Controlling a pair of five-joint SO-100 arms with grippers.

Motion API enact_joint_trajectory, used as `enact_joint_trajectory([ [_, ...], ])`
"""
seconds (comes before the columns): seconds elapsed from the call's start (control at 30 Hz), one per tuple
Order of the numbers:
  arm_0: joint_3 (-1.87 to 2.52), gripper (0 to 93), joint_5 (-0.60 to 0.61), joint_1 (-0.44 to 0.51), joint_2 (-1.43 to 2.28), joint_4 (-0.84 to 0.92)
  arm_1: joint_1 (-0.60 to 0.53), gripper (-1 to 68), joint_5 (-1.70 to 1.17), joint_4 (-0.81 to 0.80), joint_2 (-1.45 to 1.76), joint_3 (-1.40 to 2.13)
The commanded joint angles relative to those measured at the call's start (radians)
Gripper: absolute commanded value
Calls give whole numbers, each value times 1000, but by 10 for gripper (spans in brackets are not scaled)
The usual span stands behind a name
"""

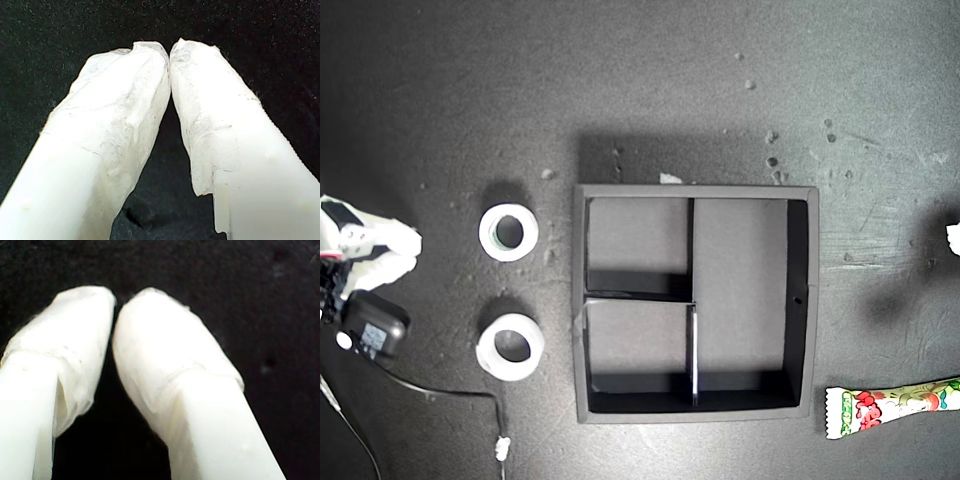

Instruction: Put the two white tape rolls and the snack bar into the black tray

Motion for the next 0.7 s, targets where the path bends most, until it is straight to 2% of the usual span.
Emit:
enact_joint_trajectory([
  [0.0,57,2,-11,-6,48,40,-2,2,3,15,-3,12],
  [0.67,57,2,-9,-11,48,40,15,2,5,15,-3,12],
])
